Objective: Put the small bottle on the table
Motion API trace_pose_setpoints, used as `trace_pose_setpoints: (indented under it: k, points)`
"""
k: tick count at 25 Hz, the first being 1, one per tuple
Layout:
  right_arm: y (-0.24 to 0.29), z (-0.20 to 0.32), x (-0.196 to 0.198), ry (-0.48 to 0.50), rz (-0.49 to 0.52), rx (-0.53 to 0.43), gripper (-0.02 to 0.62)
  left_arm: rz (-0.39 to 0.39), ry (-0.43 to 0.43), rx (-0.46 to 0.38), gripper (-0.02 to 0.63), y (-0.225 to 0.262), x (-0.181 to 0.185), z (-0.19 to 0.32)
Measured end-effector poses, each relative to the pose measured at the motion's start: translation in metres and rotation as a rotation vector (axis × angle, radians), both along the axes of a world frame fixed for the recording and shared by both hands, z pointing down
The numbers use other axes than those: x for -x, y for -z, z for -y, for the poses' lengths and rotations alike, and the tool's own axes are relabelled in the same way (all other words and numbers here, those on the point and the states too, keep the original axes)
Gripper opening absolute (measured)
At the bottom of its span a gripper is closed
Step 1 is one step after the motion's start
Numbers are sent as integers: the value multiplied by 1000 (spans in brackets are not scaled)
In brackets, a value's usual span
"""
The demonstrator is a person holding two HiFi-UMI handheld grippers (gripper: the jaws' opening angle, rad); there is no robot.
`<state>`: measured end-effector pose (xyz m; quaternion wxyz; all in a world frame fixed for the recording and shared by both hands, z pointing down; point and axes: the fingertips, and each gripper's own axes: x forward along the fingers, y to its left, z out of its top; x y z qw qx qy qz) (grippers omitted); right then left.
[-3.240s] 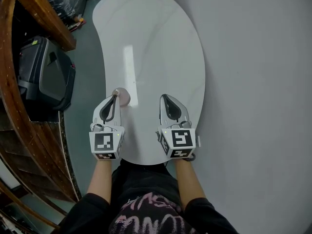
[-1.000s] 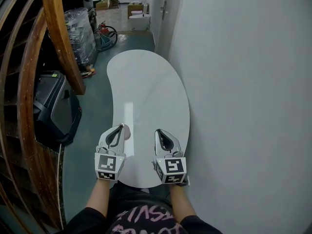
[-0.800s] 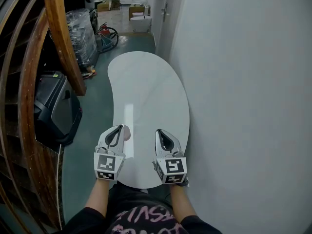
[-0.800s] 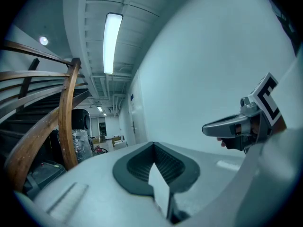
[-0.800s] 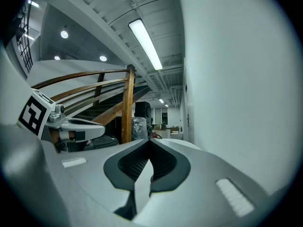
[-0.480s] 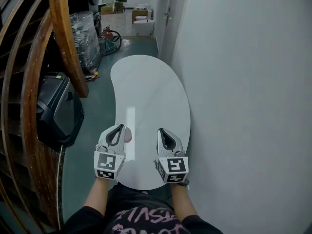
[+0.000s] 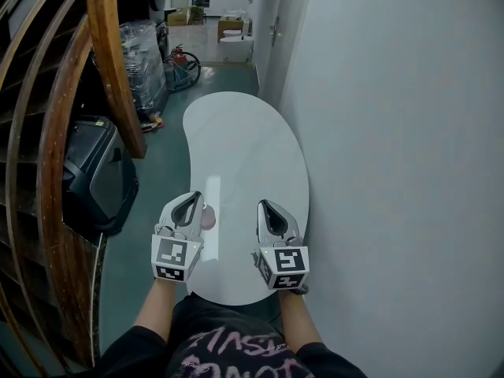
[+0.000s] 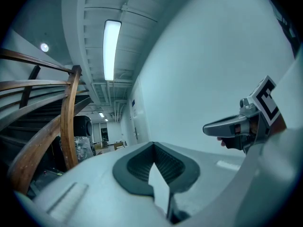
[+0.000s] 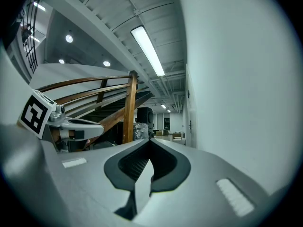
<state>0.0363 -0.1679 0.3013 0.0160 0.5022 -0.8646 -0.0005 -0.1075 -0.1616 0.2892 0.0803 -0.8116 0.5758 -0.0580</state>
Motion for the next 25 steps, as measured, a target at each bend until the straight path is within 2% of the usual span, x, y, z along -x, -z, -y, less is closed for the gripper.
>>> trace_pose_setpoints:
  k: [7, 25]
  points:
    - [6, -1, 1, -1, -12, -22, 11, 0, 9, -12, 0, 8, 4, -2]
    - [-3, -3, 9, 22, -26, -2, 11, -7, 33, -8, 0, 2, 13, -8]
